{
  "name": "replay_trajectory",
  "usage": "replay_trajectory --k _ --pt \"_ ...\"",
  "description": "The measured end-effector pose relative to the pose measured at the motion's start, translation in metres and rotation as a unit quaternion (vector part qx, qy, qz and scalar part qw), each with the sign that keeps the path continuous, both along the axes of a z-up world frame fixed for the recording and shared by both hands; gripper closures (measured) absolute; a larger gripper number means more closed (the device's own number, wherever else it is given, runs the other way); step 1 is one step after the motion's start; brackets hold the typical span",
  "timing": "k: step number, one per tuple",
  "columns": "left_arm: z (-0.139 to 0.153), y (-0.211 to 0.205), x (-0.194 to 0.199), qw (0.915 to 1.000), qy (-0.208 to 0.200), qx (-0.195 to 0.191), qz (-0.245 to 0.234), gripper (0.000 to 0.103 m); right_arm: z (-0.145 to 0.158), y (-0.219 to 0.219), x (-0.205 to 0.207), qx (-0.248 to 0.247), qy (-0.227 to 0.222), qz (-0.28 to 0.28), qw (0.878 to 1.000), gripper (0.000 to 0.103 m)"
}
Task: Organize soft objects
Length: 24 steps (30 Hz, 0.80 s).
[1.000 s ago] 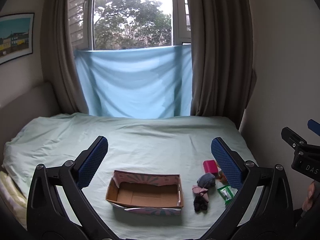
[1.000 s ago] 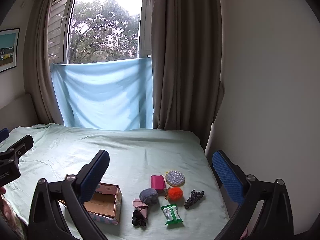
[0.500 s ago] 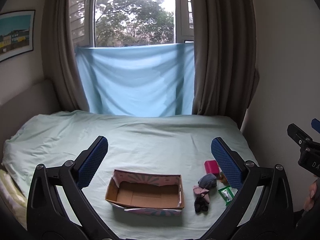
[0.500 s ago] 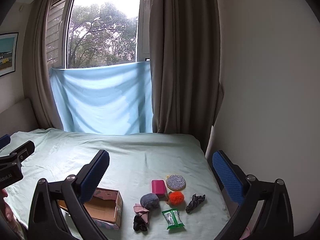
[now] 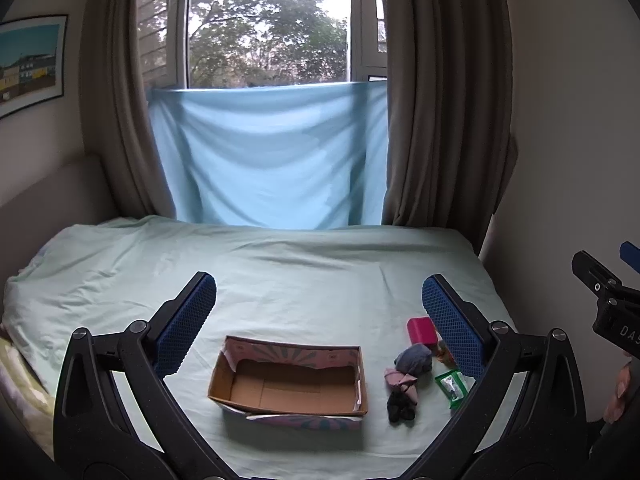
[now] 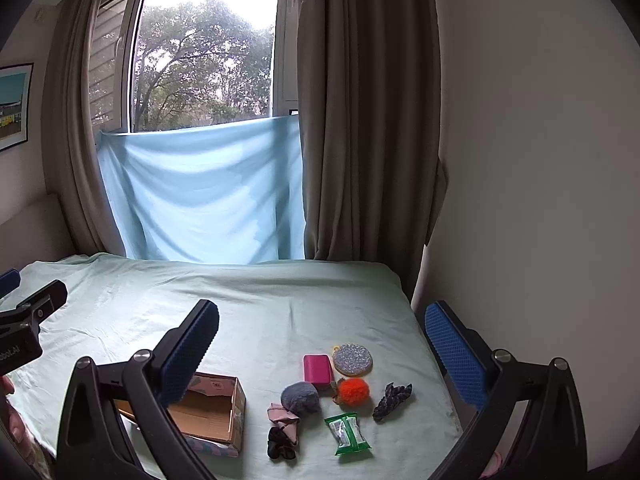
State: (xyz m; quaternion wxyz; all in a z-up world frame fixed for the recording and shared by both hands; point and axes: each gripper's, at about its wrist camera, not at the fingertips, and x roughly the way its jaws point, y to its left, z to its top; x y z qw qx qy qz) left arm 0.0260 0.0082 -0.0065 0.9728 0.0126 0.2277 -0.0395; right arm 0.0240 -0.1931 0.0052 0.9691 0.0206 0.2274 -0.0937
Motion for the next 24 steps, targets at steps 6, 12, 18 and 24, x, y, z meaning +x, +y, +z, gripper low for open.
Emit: replay_trajectory --k 6,12,18,24 --pt "-0.0021 0.0012 0.0002 1.0000 0.003 -0.003 0.002 0.001 -0.0009 0.0019 -0.0020 -0.003 0.003 -0.003 1.000 0.000" --pt "-0.0035 0.0009 0.0006 1.0000 0.006 -0.004 0.002 0.001 -0.0005 0.0017 -0.0044 -0.002 0.003 -0.004 1.000 0.000" --pt "-0.0034 0.0010 0.0005 1.0000 0.005 -0.006 0.005 0.001 0.0009 0.0028 -0.0057 -0.003 -0.001 -0.005 1.000 0.000" --pt "-0.0037 0.0004 0.0019 0.9999 0.005 -0.008 0.006 0.001 -0.0010 0.0002 -0.0035 0.000 -0.003 -0.007 1.000 0.000"
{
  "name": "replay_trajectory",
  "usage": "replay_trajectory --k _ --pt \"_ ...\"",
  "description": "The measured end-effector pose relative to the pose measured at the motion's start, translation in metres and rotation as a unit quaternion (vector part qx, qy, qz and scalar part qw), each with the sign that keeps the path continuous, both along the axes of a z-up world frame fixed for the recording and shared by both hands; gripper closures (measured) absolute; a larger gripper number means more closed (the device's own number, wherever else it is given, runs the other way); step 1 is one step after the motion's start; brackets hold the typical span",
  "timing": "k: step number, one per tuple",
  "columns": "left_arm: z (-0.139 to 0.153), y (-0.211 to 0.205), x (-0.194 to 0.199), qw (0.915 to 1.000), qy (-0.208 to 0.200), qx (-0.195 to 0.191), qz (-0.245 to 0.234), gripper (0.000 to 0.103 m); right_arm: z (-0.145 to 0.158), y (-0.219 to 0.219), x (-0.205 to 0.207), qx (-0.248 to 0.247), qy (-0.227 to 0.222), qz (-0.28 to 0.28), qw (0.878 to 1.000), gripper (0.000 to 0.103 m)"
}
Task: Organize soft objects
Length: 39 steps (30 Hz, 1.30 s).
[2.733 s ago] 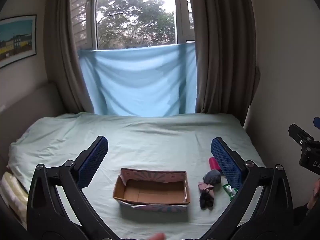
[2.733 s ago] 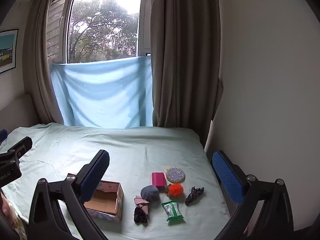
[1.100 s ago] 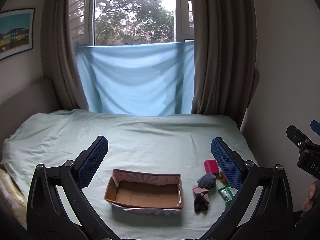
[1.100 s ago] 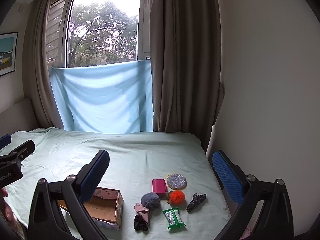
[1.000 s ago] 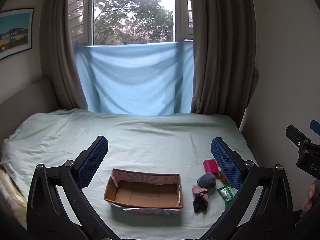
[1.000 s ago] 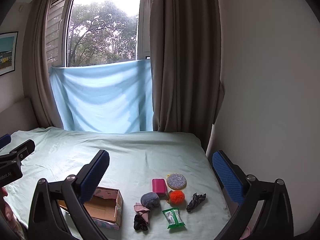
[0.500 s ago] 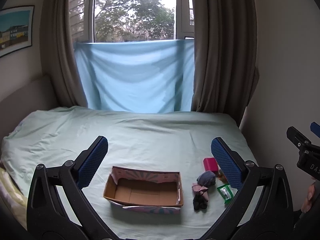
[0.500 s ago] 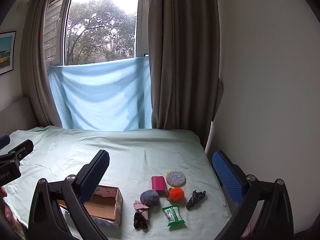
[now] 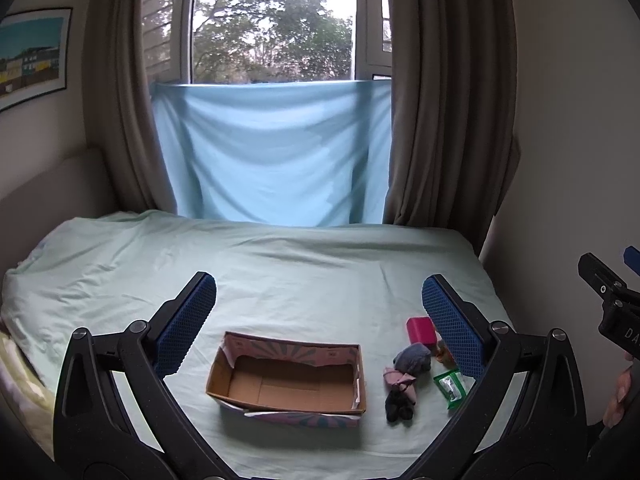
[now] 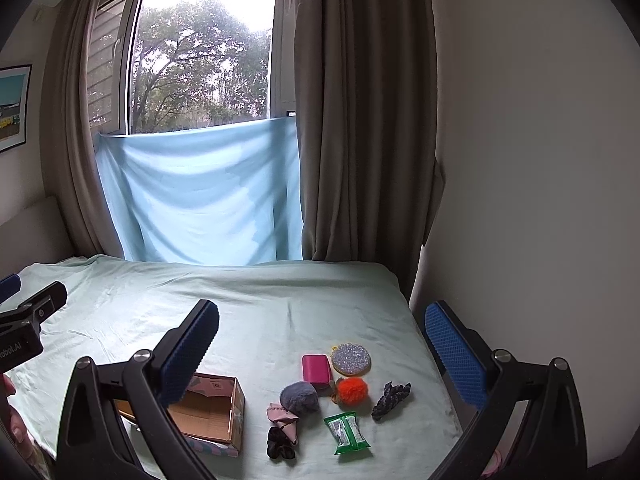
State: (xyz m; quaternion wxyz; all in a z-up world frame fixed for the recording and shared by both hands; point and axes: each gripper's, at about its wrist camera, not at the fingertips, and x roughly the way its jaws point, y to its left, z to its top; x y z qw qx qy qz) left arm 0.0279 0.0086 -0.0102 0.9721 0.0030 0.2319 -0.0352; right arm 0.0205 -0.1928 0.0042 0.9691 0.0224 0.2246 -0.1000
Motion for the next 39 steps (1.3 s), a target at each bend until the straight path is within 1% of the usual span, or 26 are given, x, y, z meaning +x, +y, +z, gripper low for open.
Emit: replay_trajectory --k 10,16,20,24,28,30,34,39 --pt "-0.002 -0.001 0.002 1.0000 -0.001 -0.001 -0.001 0.001 -0.001 0.000 0.001 0.000 -0.001 -0.001 1.000 0.000" --pt "-0.006 -0.006 0.007 1.0000 0.006 -0.006 -0.002 0.001 -0.001 -0.005 0.004 -0.001 0.000 -0.001 1.000 0.000" --pt "-0.011 -0.014 0.015 0.9998 0.019 -0.005 -0.002 0.001 -0.003 -0.012 0.007 0.001 0.004 0.000 1.000 0.000" --pt "-0.017 -0.026 0.031 0.9992 0.040 -0.003 -0.005 0.001 -0.010 -0.029 0.017 0.009 0.020 -0.002 1.000 0.000" --pt "-0.029 -0.051 0.062 0.9969 0.077 0.000 -0.017 0.001 -0.028 -0.053 0.031 0.015 0.044 -0.004 0.999 0.000" --pt "-0.039 -0.067 0.078 0.9950 0.096 0.000 -0.027 0.001 -0.043 -0.068 0.040 0.016 0.059 -0.003 0.998 0.000" --pt "-0.072 -0.107 0.118 0.9890 0.142 0.005 -0.042 0.001 -0.080 -0.099 0.062 0.024 0.094 0.000 0.995 0.000" --pt "-0.117 -0.152 0.166 0.9804 0.188 0.008 -0.057 0.001 -0.124 -0.135 0.089 0.032 0.130 0.000 0.991 0.000"
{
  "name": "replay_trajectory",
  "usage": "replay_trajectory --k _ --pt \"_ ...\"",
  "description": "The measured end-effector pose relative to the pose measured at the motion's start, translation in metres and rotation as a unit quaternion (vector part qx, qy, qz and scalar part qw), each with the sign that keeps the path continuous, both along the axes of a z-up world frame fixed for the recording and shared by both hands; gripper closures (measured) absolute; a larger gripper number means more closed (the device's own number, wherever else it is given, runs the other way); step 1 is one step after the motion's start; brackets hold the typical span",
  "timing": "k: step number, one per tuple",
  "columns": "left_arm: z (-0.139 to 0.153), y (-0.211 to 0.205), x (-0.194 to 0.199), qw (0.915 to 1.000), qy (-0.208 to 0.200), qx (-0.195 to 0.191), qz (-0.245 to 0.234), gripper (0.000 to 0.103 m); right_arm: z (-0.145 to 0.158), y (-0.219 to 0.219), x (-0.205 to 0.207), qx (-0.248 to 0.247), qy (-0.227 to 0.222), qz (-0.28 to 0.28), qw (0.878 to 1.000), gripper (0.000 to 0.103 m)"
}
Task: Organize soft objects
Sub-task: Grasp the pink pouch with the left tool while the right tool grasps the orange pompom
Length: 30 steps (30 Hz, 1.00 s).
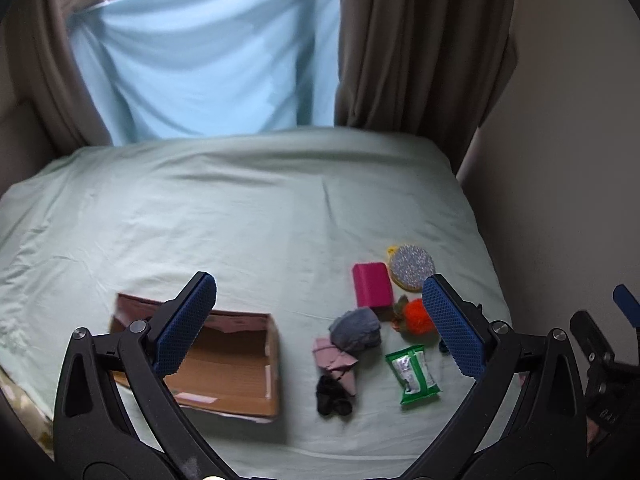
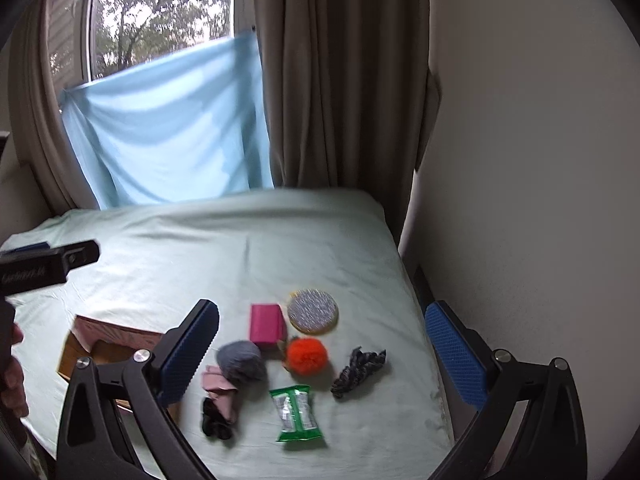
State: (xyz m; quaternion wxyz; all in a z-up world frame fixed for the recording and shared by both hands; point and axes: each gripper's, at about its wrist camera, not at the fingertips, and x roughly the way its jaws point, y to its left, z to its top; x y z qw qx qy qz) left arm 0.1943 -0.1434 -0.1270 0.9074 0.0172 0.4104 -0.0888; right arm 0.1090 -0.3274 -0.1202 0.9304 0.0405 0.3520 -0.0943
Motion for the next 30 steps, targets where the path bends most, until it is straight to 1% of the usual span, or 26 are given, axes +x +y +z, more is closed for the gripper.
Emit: replay_trajectory --k 5,9,11,15,16,22,26,30 --pt "-0.060 -0.041 0.049 0.9984 0.053 0.009 -0.017 0.001 -0.051 -0.023 0.025 0.009 0.029 0.008 0.999 0.000" --pt "-0.114 -0.067 0.082 0.9945 0.099 0.014 -0.031 0.001 -0.098 -0.036 0.049 0.028 0.061 0.015 0.998 0.000" --pt "-0.146 -0.082 0.100 0.9908 0.128 0.020 -0.041 0.001 -0.122 -0.038 0.060 0.042 0.080 0.018 0.996 0.000" --pt "-0.198 -0.102 0.128 0.9820 0.178 0.031 -0.055 0.001 -0.169 -0.038 0.081 0.063 0.116 0.021 0.991 0.000" --pt "-0.212 -0.107 0.135 0.9794 0.190 0.034 -0.059 0.001 -0.177 -0.036 0.084 0.067 0.123 0.021 0.990 0.000" --pt "-0.270 -0.132 0.171 0.9671 0.238 0.047 -0.078 0.001 -0.236 -0.029 0.111 0.078 0.159 0.031 0.984 0.000" --pt "-0.305 -0.145 0.187 0.9577 0.267 0.059 -0.089 0.001 -0.271 -0.018 0.127 0.057 0.182 0.046 0.980 0.002" --pt "-0.333 -0.153 0.195 0.9495 0.291 0.067 -0.096 0.001 -0.295 -0.012 0.136 0.048 0.196 0.058 0.978 0.002"
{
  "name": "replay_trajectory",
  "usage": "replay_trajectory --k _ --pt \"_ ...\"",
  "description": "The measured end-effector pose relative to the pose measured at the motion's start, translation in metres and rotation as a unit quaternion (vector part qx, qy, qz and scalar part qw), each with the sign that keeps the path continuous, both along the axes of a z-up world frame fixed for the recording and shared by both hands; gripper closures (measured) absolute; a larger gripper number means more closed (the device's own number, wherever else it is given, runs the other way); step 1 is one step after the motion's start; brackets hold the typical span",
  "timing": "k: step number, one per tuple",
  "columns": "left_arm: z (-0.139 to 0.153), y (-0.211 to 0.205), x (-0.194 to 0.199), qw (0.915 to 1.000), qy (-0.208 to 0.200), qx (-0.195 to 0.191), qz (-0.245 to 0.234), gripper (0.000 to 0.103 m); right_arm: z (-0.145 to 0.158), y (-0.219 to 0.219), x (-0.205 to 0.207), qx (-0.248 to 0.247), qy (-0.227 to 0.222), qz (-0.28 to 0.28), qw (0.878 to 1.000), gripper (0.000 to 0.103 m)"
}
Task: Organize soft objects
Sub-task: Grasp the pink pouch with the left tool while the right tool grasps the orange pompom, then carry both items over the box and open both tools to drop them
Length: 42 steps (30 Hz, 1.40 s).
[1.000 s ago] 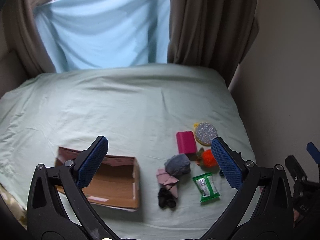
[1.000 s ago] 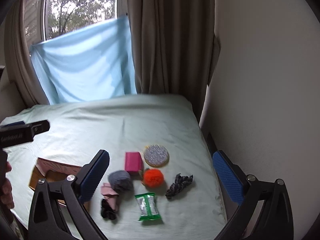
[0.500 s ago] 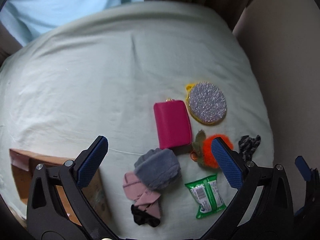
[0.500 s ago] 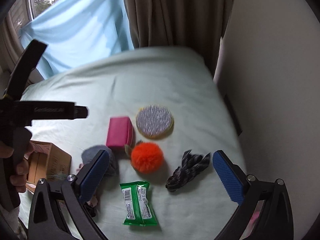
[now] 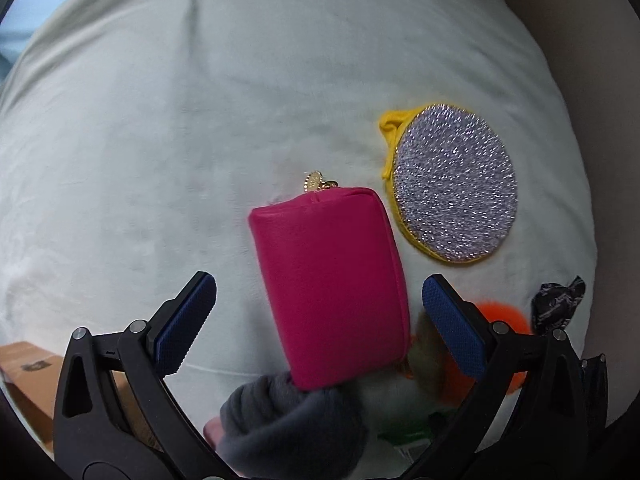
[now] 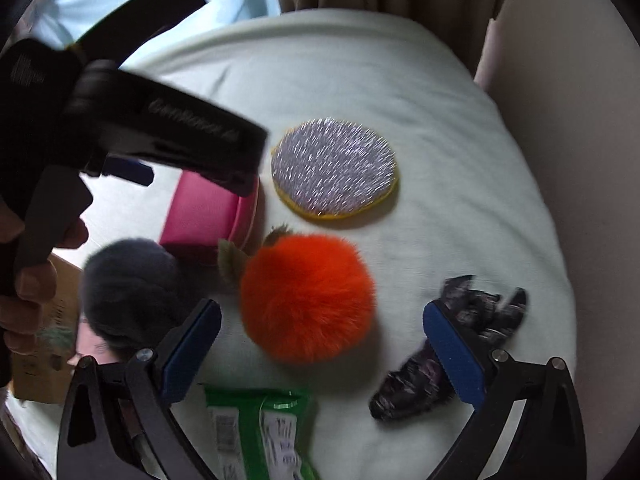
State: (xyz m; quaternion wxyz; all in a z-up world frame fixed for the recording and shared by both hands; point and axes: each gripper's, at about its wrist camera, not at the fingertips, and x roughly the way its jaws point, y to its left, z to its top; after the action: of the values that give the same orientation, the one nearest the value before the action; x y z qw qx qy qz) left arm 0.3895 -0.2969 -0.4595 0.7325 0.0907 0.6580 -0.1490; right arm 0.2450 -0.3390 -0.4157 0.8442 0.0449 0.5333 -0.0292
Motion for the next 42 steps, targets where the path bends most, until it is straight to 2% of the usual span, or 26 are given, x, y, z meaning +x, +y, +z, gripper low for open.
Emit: replay_trajectory --k 2,5,6,8,9,11,13,14,16,19,23,29,35,39,40,41,42 --pt "-0.011 -0.005 0.003 0.9999 0.009 0.003 -0.007 0.001 -0.009 0.004 0.004 -0.006 0.003 0.011 1.000 0.003" --pt "-0.024 -0.010 0.006 0.9997 0.014 0.010 -0.019 0.003 -0.017 0.006 0.009 -0.010 0.001 0.025 1.000 0.009" --pt "-0.026 -0.011 0.007 0.9996 0.015 0.010 -0.021 0.012 -0.020 0.006 0.010 -0.011 0.000 0.029 1.000 0.012" --pt "-0.031 -0.012 0.009 0.9996 0.018 0.008 -0.022 0.024 -0.024 0.006 0.014 -0.014 0.003 0.035 0.999 0.020" --pt "-0.034 -0.012 0.010 0.9994 0.025 0.001 -0.022 0.026 -0.027 0.006 0.016 -0.013 0.006 0.038 0.999 0.028" --pt "-0.034 -0.012 0.011 0.9995 0.023 -0.002 -0.021 0.030 -0.029 0.006 0.018 -0.006 0.008 0.044 0.999 0.036" --pt "-0.034 -0.012 0.010 0.9994 0.020 -0.002 -0.027 0.034 -0.029 0.007 0.018 -0.006 0.005 0.048 0.999 0.048" --pt "-0.033 -0.012 0.010 0.9994 0.018 -0.003 -0.030 0.036 -0.038 0.011 0.021 -0.006 0.003 0.051 0.999 0.050" --pt "-0.031 -0.012 0.009 0.9993 0.015 -0.004 -0.035 0.040 -0.038 0.013 0.021 -0.003 0.002 0.056 0.998 0.059" --pt "-0.028 -0.010 0.007 0.9992 0.013 -0.009 -0.035 0.047 -0.036 0.015 0.018 -0.002 -0.001 0.062 0.998 0.065" --pt "-0.016 -0.007 0.004 0.9992 0.007 -0.016 -0.036 0.056 -0.024 0.017 0.011 0.003 -0.011 0.061 0.998 0.066" --pt "0.014 -0.005 -0.008 0.9991 -0.005 -0.024 -0.035 0.058 -0.003 0.004 0.003 0.005 -0.027 0.045 0.999 0.066" --pt "0.071 0.003 -0.022 0.9982 -0.036 -0.038 -0.031 0.058 0.032 -0.007 -0.019 0.001 -0.050 0.026 0.998 0.066" --pt "0.117 0.013 -0.043 0.9966 -0.061 -0.050 -0.024 0.058 0.068 -0.011 -0.036 -0.002 -0.071 0.015 0.997 0.066" --pt "0.123 0.017 -0.032 0.9962 -0.066 -0.052 -0.023 0.058 0.079 -0.011 -0.038 -0.003 -0.077 0.014 0.997 0.066" --pt "0.126 0.015 -0.035 0.9957 -0.073 -0.054 -0.020 0.058 0.087 -0.008 -0.048 -0.004 -0.083 0.014 0.996 0.066" --pt "0.141 0.021 -0.042 0.9948 -0.081 -0.059 -0.016 0.058 0.099 -0.007 -0.053 -0.005 -0.089 0.015 0.996 0.066"
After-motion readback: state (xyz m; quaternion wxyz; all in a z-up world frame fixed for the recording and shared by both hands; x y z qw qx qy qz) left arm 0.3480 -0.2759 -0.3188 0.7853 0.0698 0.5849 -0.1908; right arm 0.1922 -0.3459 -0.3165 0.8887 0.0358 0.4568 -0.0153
